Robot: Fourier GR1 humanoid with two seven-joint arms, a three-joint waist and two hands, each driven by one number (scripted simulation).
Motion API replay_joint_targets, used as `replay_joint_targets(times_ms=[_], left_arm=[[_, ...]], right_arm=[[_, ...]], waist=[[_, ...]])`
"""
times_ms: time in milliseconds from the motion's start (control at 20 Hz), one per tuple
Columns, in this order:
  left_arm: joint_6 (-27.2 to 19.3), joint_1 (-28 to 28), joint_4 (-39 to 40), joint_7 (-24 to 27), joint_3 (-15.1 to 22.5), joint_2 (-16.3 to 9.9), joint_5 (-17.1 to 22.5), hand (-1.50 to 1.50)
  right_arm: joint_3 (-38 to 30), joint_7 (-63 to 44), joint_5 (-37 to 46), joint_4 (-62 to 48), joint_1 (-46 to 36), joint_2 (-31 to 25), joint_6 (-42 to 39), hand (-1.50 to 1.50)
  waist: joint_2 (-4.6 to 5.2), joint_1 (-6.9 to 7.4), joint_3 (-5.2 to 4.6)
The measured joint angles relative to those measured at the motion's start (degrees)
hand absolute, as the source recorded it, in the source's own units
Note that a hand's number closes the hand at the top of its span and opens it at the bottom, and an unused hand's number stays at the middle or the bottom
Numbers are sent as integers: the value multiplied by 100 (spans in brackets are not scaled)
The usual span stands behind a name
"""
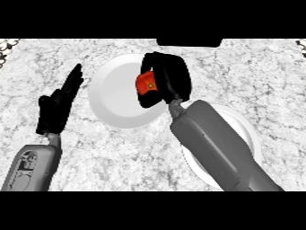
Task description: Pick the tomato from the plate and place it in the plate
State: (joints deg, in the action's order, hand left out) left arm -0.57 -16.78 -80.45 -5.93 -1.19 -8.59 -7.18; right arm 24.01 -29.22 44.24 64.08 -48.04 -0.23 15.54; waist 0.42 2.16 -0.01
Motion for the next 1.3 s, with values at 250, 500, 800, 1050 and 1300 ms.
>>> replay_joint_targets(times_ms=[250,500,800,1050,1300], left_arm=[[96,-33,4,21,3,-39,19,0],[127,-95,-6,37,70,5,-4,0],[109,-196,95,111,160,124,-50,0],[102,-322,38,-10,237,180,-89,0],[145,-280,21,-23,180,123,-51,0]], right_arm=[[626,-196,-485,-1291,-765,15,458,150],[1058,-336,-990,-2268,-1116,21,663,-150],[1093,-15,-1973,-2837,-1116,22,1007,-150],[1212,394,-2665,-2943,-1051,22,1392,-150],[894,1047,-3412,-2709,-993,22,2017,-150]], waist=[[26,132,-3],[66,273,-4],[124,414,0],[143,506,6],[129,465,11]])
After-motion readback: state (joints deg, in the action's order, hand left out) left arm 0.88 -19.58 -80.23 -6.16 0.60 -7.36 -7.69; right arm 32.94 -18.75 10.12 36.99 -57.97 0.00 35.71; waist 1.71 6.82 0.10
